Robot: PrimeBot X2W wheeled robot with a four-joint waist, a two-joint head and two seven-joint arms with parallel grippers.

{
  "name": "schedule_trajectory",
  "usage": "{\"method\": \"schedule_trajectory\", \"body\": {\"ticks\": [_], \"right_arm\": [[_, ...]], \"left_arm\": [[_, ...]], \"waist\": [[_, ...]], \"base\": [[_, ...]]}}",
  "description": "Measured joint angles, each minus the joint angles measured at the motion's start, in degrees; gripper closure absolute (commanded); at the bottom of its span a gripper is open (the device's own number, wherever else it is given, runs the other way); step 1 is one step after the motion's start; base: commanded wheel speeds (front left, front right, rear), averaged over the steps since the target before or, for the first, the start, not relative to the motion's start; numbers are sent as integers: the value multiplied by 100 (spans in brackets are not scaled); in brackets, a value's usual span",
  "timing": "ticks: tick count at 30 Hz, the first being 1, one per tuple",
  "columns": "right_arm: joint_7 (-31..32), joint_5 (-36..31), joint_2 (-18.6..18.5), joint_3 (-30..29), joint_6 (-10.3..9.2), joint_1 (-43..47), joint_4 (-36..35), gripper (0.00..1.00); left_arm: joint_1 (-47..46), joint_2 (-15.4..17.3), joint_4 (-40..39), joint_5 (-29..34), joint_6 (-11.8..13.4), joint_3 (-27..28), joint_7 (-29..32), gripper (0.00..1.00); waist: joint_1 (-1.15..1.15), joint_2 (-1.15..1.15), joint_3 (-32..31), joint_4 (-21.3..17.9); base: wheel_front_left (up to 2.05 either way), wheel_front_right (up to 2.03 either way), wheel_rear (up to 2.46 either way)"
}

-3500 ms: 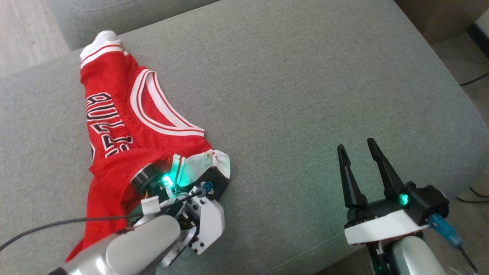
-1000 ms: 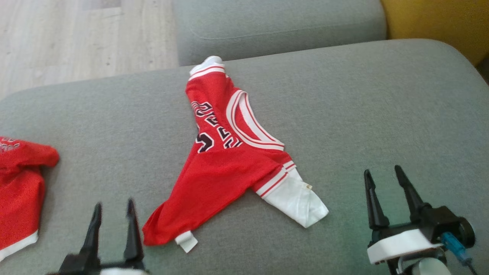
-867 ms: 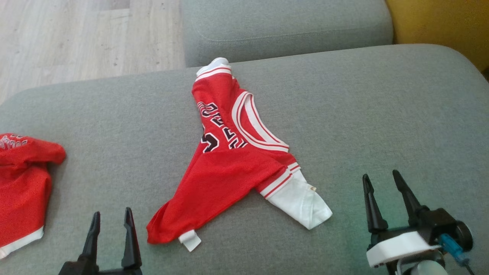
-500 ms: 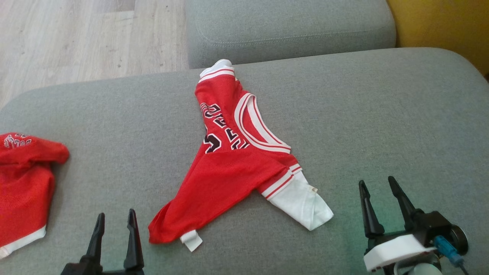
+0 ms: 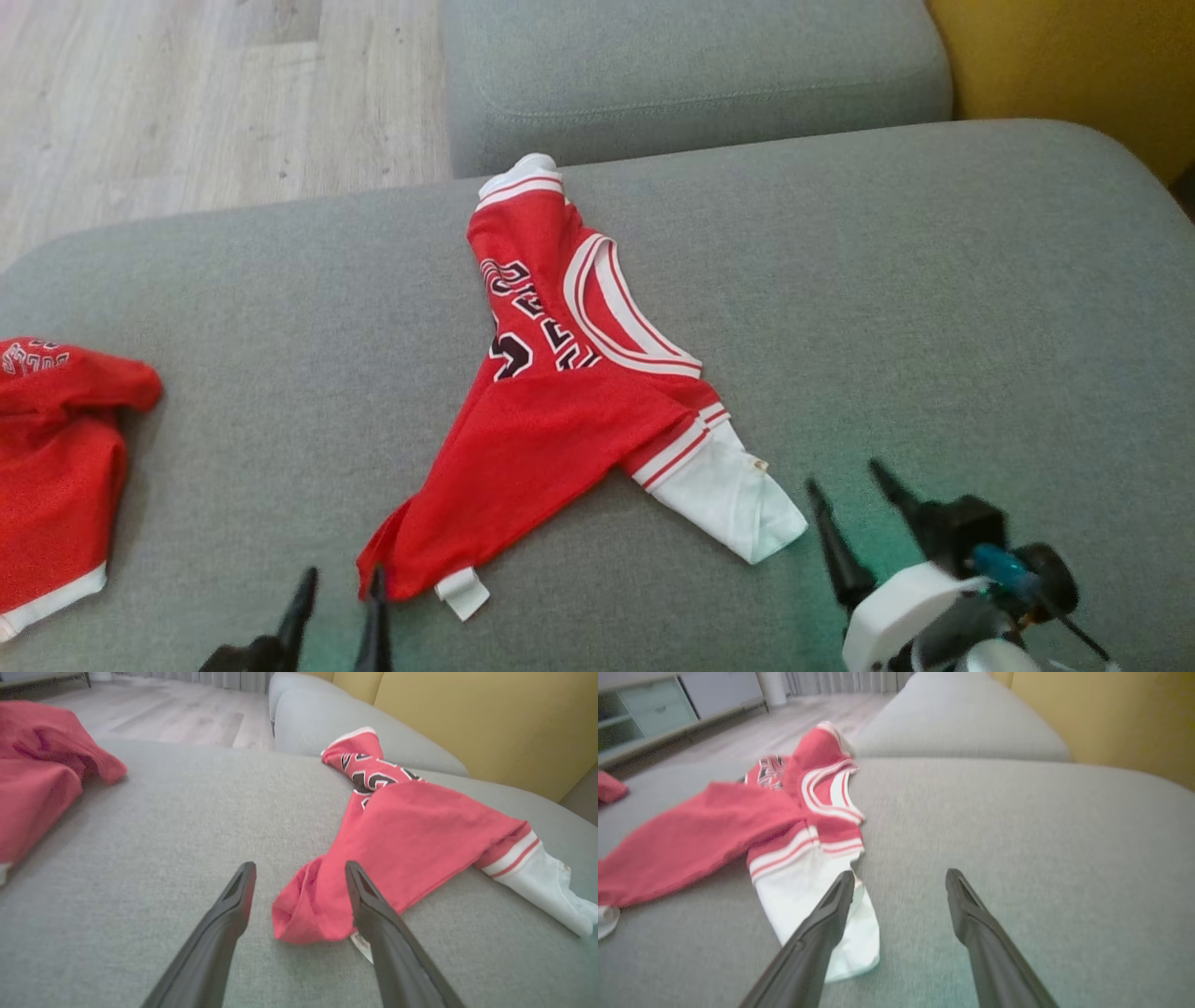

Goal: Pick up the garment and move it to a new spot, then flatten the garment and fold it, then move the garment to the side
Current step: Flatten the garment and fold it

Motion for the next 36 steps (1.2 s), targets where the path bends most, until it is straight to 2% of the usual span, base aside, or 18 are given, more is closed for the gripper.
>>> {"method": "schedule_trajectory", "body": {"ticks": [5, 11, 25, 36], "right_arm": [[624, 104, -100, 240, 0, 34, 278, 0], [580, 172, -66, 268, 0, 14, 514, 0], [341, 342, 27, 542, 0, -640, 1382, 0], [286, 745, 26, 1026, 0, -978, 1664, 0]], "left_arm": [[25, -3, -138, -267, -97, -176, 612, 0], [63, -3, -230, -469, -141, -235, 966, 0], [-46, 2, -348, -637, -172, -389, 1152, 0], [-193, 24, -103, -648, -169, -411, 1204, 0]], "waist": [[0, 0, 137, 12], [1, 0, 281, 20], [0, 0, 472, 114], [0, 0, 555, 122]], "base": [[0, 0, 0], [0, 0, 0], [0, 0, 0], [0, 0, 0]]}}
